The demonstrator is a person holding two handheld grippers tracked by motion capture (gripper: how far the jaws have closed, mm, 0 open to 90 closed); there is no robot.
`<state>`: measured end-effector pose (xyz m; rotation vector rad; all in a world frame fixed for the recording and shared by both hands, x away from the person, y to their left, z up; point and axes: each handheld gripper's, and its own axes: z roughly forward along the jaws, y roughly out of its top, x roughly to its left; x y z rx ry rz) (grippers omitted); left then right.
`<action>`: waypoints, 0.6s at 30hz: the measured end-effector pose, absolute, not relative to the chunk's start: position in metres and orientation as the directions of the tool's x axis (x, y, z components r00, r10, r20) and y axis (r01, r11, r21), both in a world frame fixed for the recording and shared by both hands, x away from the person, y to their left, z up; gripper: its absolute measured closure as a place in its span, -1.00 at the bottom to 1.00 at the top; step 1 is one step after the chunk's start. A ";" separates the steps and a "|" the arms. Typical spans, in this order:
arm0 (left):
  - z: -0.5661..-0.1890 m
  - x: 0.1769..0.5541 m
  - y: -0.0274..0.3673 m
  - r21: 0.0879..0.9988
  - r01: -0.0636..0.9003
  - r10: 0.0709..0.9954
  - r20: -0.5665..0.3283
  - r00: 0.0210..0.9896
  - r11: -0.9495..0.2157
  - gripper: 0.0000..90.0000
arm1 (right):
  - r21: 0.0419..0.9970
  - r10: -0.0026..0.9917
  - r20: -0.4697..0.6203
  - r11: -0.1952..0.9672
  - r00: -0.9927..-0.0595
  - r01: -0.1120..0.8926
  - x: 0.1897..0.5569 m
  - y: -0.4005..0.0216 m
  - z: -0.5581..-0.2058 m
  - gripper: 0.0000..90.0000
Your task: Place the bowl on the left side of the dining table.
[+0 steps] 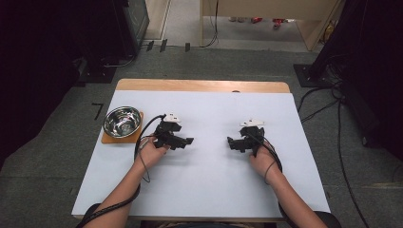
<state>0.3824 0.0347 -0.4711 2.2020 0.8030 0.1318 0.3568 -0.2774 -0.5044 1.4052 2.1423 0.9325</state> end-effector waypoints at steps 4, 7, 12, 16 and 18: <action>-0.476 0.379 0.027 0.684 0.494 0.555 -0.155 0.817 -0.536 -0.53 | 0.722 0.913 0.020 0.268 -0.406 0.638 0.357 -0.277 -0.504 -0.89; -0.479 0.377 0.021 0.673 0.495 0.539 -0.167 0.825 -0.550 -0.59 | 0.722 0.913 0.021 0.268 -0.407 0.638 0.357 -0.277 -0.504 -0.89; -0.483 0.375 0.014 0.671 0.480 0.511 -0.173 0.842 -0.565 -0.66 | 0.722 0.913 0.020 0.268 -0.407 0.637 0.357 -0.277 -0.504 -0.89; -0.485 0.371 0.007 0.679 0.458 0.491 -0.162 0.856 -0.574 -0.66 | 0.723 0.913 0.020 0.268 -0.407 0.637 0.357 -0.277 -0.504 -0.89; -0.486 0.370 0.003 0.683 0.444 0.481 -0.153 0.863 -0.580 -0.66 | 0.723 0.913 0.020 0.268 -0.407 0.637 0.357 -0.277 -0.504 -0.89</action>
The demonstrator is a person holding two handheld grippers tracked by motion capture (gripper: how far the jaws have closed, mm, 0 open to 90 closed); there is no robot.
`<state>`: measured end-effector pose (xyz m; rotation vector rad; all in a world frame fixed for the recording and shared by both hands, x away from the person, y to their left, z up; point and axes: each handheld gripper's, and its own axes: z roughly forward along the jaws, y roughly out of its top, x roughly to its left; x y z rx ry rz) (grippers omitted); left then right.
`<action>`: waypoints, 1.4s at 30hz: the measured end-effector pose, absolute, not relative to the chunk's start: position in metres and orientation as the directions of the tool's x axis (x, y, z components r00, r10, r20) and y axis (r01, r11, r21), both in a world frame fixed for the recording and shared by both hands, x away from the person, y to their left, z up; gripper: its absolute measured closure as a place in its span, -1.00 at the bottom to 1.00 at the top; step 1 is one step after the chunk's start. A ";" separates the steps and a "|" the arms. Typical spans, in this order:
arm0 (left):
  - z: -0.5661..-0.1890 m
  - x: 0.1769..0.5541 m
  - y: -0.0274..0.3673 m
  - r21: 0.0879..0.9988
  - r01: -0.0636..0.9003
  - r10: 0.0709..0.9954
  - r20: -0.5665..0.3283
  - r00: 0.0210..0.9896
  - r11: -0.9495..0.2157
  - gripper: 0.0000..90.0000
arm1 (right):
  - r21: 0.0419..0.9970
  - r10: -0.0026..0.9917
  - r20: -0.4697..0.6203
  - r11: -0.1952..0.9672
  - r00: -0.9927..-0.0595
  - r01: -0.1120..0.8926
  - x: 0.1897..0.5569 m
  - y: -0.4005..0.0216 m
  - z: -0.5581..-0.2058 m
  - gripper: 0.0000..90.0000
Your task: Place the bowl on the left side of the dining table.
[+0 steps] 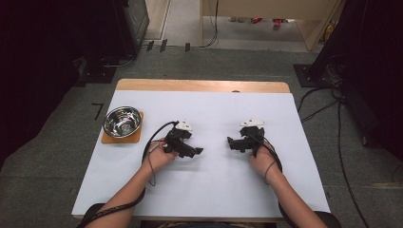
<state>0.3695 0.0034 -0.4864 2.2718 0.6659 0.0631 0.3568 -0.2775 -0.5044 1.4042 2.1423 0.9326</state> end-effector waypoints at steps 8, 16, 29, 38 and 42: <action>-0.491 0.364 -0.007 0.688 0.403 0.455 -0.118 0.883 -0.604 -0.69 | 0.723 0.913 0.021 0.267 -0.406 0.637 0.357 -0.277 -0.504 -0.89; -0.494 0.360 -0.013 0.696 0.380 0.450 -0.091 0.888 -0.610 -0.79 | 0.723 0.913 0.019 0.269 -0.407 0.636 0.357 -0.278 -0.504 -0.89; -0.500 0.351 -0.020 0.695 0.313 0.429 -0.008 0.903 -0.647 -1.00 | 0.723 0.913 0.019 0.269 -0.407 0.637 0.357 -0.278 -0.504 -0.89; -0.500 0.351 -0.020 0.694 0.312 0.429 -0.005 0.903 -0.649 -1.00 | 0.723 0.913 0.019 0.268 -0.407 0.636 0.357 -0.277 -0.505 -0.89; -0.500 0.350 -0.020 0.694 0.312 0.429 -0.005 0.903 -0.649 -1.00 | 0.724 0.913 0.018 0.270 -0.408 0.635 0.357 -0.278 -0.504 -0.89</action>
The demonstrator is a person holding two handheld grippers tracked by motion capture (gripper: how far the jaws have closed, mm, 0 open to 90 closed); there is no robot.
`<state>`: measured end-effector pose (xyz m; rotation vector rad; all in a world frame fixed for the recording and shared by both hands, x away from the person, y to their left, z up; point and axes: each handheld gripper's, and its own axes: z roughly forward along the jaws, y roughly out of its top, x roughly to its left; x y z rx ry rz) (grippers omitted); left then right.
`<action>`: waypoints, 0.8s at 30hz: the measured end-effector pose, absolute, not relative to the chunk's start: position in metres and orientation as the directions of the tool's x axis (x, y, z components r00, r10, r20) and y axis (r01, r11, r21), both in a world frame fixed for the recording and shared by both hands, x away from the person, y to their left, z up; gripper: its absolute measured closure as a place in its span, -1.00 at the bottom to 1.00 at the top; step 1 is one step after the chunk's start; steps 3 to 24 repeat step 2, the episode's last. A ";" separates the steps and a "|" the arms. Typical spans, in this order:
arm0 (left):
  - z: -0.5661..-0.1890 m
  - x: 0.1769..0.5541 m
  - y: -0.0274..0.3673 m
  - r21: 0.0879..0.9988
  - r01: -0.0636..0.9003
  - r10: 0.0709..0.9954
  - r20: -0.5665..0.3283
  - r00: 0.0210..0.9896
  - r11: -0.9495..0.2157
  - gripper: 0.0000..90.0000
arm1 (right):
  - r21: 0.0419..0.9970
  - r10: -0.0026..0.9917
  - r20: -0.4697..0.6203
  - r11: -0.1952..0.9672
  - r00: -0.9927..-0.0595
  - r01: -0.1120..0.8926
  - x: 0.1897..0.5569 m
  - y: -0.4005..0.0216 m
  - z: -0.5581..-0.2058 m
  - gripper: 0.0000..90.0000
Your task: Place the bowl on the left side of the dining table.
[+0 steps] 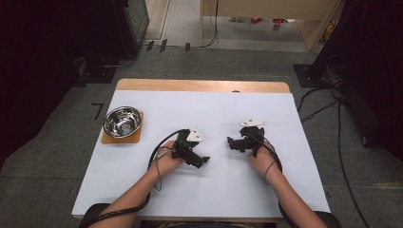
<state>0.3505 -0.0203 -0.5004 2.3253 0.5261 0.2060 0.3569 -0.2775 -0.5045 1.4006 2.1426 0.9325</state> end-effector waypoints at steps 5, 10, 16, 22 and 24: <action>-0.500 0.350 -0.020 0.694 0.312 0.429 -0.005 0.903 -0.649 -1.00 | 0.724 0.912 0.017 0.271 -0.409 0.634 0.357 -0.278 -0.505 -0.89; -0.500 0.350 -0.020 0.694 0.312 0.429 -0.005 0.903 -0.649 -1.00 | 0.724 0.912 0.017 0.271 -0.409 0.634 0.357 -0.278 -0.505 -0.89; -0.500 0.350 -0.020 0.694 0.312 0.429 -0.005 0.903 -0.649 -1.00 | 0.724 0.912 0.017 0.271 -0.409 0.634 0.357 -0.278 -0.505 -0.89; -0.500 0.350 -0.020 0.694 0.312 0.429 -0.005 0.903 -0.649 -1.00 | 0.724 0.912 0.017 0.271 -0.409 0.634 0.357 -0.278 -0.505 -0.89; -0.500 0.350 -0.020 0.694 0.312 0.429 -0.005 0.903 -0.649 -1.00 | 0.724 0.912 0.017 0.271 -0.409 0.634 0.357 -0.278 -0.505 -0.89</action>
